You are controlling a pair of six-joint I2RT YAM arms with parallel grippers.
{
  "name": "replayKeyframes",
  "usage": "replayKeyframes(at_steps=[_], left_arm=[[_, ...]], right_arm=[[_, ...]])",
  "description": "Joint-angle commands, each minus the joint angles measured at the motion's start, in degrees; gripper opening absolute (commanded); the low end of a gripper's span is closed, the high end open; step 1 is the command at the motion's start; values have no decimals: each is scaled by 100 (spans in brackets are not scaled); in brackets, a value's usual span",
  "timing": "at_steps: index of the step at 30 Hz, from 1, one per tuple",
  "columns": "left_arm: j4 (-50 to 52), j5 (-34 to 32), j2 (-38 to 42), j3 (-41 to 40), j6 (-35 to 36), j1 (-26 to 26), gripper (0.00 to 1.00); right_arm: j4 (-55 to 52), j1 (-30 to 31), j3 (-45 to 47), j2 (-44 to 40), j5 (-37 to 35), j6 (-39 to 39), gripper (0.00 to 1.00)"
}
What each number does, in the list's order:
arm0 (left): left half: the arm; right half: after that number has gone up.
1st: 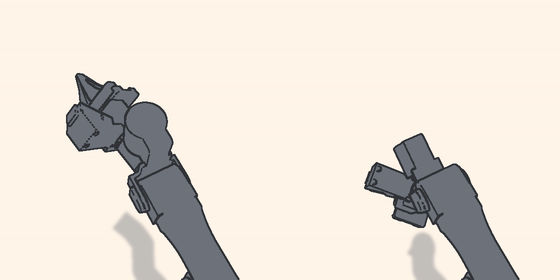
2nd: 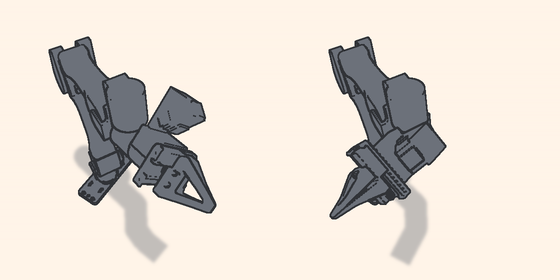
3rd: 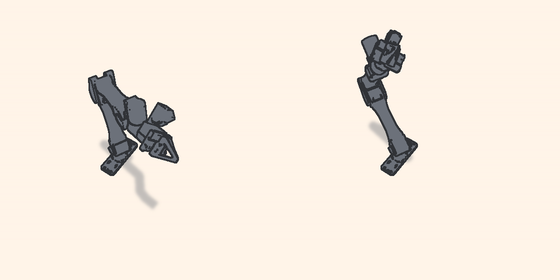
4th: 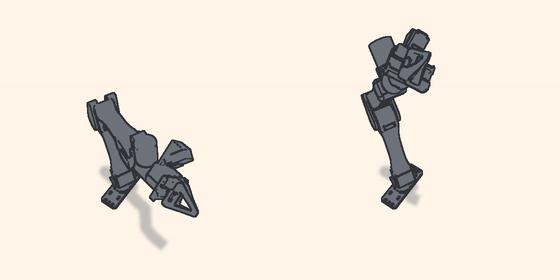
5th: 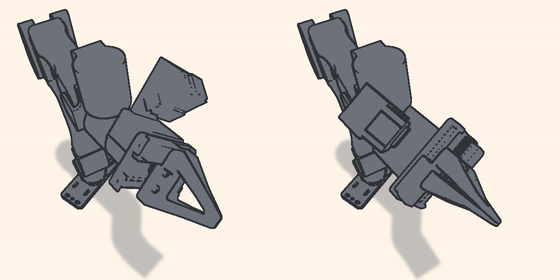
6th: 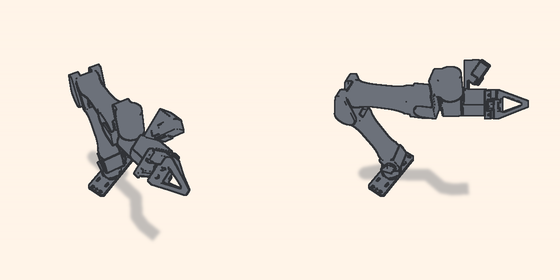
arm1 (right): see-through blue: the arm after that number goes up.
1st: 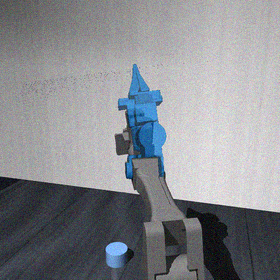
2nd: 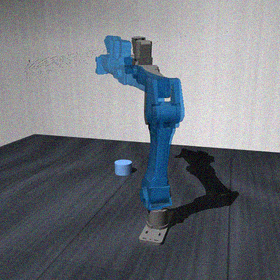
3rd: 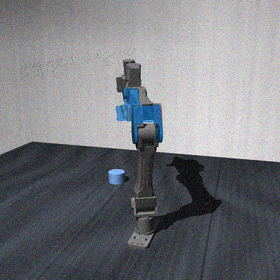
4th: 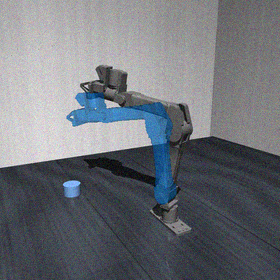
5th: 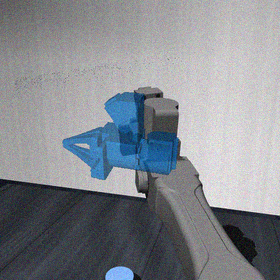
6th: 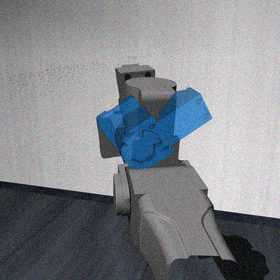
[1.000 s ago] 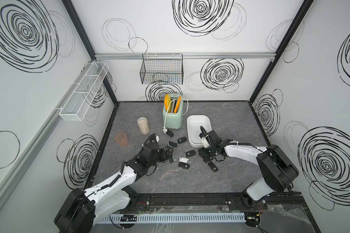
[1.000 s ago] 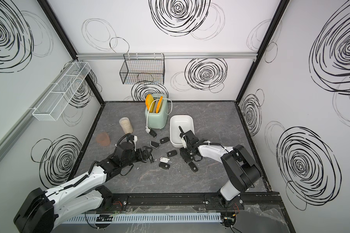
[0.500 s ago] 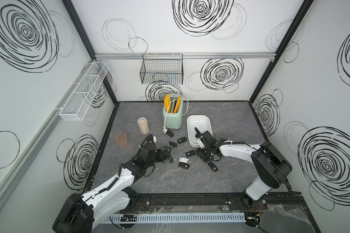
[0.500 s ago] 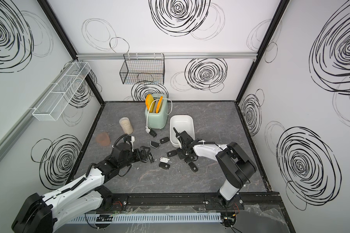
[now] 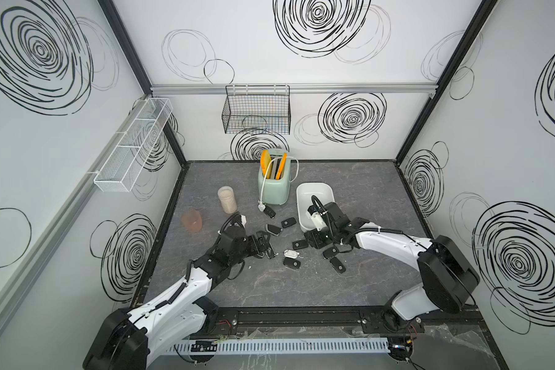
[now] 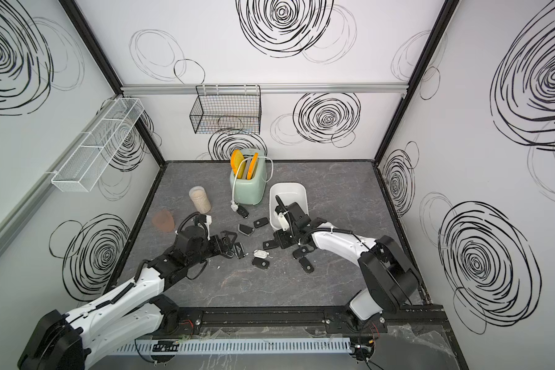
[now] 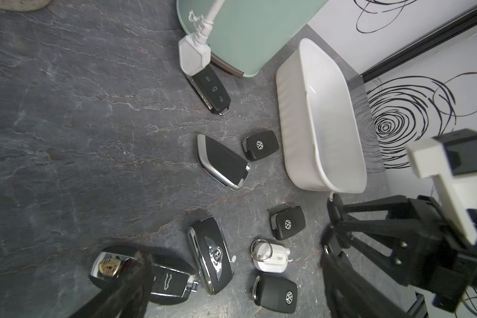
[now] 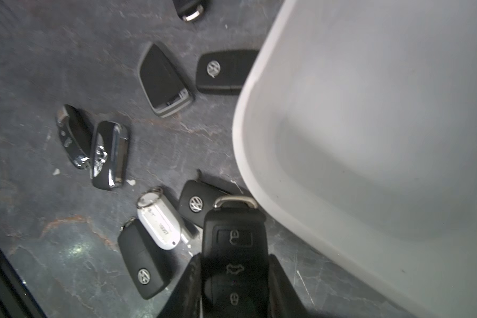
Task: Place the car key into the storage box
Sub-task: Pick up the car key from the center of the board.
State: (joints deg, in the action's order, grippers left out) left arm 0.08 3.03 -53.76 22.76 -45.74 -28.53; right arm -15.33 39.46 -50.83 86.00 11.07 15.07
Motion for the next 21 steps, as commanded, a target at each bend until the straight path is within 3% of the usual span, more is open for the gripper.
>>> replayKeyframes(at_steps=[1,9,21], left_arm=[[-200,73,-79,122,73,58,98],[-337,159,-229,193,90,67,98],[-254,181,-223,204,246,146,98]], right_arm=[[76,-105,-284,-244,226,191,26],[79,-652,-897,49,-430,409,26],[320,-1209,-2131,1595,-1346,165,27]])
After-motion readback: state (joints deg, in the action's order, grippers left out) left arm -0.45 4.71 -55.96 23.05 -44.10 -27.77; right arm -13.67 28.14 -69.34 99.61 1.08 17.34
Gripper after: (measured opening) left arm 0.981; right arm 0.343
